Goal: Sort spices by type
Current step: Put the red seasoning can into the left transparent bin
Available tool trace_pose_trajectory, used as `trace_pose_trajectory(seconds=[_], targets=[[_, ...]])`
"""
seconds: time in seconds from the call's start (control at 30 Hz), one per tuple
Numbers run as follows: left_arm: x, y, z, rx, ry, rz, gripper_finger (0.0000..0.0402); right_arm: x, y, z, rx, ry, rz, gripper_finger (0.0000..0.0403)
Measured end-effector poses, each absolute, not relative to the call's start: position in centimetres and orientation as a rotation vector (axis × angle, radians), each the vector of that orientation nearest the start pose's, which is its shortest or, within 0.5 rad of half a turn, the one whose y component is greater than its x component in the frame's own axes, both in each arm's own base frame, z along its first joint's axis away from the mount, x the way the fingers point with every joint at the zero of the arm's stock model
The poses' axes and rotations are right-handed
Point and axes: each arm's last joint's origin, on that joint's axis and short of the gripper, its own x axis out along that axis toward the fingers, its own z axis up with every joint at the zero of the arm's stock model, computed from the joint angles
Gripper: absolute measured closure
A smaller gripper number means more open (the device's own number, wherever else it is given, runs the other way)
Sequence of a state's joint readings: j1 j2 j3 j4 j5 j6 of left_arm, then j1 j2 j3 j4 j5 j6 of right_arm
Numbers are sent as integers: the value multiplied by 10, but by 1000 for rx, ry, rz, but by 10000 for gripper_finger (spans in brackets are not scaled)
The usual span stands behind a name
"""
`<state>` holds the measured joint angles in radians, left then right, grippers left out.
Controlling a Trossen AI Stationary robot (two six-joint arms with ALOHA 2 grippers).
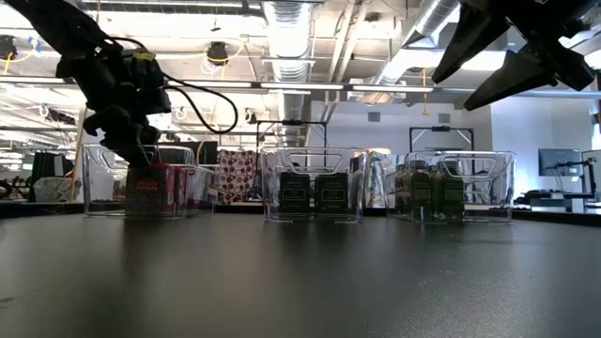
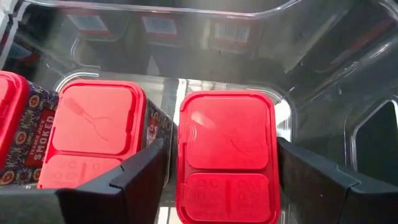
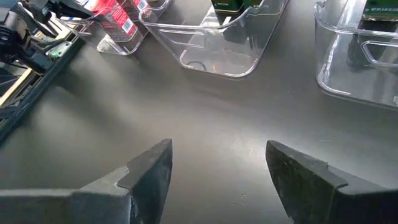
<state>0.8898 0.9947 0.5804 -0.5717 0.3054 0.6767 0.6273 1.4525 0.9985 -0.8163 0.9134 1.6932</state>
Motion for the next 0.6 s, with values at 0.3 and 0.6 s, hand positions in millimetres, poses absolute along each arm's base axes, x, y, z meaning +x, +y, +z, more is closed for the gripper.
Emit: trace_pose_trajectory(seconds=[0.3,0.6], targets=[[119,133,202,67,936,232,119,225,135,231,691,411,-833,117],[122,136,224,75,922,243,119,225,135,231,691,411,-832,117]])
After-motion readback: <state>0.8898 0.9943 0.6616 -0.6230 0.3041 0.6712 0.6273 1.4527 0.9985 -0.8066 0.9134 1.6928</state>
